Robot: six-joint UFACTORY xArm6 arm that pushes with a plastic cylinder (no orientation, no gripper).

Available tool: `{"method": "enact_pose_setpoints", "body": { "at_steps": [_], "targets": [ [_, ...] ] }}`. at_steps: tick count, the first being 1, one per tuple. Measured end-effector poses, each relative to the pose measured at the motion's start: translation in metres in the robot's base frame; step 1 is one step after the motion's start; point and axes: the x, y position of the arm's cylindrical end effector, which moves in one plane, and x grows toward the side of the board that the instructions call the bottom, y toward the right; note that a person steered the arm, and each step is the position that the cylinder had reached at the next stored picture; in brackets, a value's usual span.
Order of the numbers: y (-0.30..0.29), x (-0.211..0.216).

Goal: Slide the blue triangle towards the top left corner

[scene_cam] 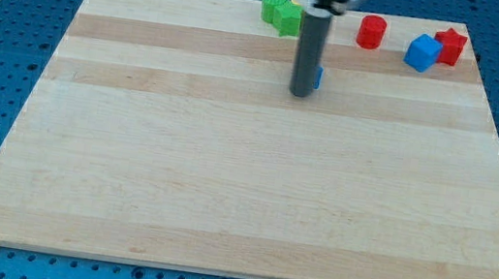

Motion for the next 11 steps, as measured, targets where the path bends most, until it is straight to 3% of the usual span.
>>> {"method": "enact_pose_setpoints", "body": {
  "at_steps": [1,3,4,7,8,9,10,11],
  "targets": [
    [-0.001,0.003],
    [0.082,0.001],
    [0.062,-0.016],
    [-0.107,-0.021],
    [-0.146,-0.043],
    [-0.145,-0.044],
    [-0.115,-0.011],
    [-0.069,-0.015]
  ]
}}
